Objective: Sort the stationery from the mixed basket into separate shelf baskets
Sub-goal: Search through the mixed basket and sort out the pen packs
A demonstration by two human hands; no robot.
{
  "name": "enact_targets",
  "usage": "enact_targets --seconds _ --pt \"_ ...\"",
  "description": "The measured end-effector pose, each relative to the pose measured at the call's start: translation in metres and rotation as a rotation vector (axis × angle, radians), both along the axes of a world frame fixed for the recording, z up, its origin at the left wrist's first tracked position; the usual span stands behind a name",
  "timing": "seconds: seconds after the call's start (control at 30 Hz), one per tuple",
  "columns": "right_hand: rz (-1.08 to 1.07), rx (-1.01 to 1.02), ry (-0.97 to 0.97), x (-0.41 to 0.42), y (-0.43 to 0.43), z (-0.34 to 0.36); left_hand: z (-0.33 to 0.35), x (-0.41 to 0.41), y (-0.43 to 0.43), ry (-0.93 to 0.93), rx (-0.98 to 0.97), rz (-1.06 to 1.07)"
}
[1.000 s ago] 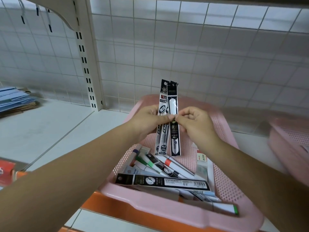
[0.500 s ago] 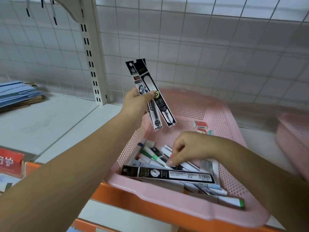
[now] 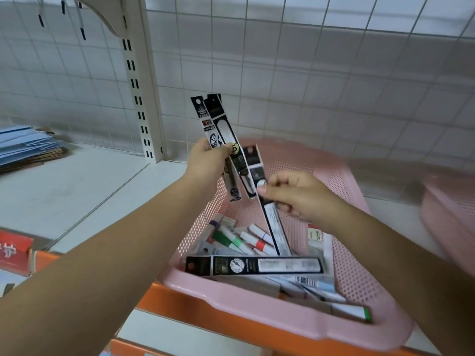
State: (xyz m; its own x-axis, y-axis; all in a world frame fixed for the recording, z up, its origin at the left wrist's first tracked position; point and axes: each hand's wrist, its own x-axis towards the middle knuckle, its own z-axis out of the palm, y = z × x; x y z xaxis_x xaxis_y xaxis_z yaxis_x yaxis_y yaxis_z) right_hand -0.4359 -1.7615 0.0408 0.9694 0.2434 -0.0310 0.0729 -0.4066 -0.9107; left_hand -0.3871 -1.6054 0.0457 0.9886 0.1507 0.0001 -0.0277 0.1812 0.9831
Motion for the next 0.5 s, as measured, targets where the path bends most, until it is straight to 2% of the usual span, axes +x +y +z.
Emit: enact_targets --seconds 0.1,0.37,0.43,0.5 --pt "-0.120 0.199 -0.106 0.0046 -0.0018 -0.0031 -0.0015 0.0008 -0.0007 0.018 0.000 0.010" --pt "-0.267 0.344 -0.200 0.0030 -0.0019 0.0020 -0.0040 -0.0010 -0.0053 0.052 0.078 -0.187" --pt "-0.319 0.324 -0.282 0.0042 -0.0028 -0.0004 -0.0033 -0.0031 -0.0061 0.065 0.095 -0.224" --pt "-0.390 0.210 -0.411 0.0059 -0.0034 -0.0041 -0.0041 -0.0050 -0.0070 0.048 0.121 -0.287"
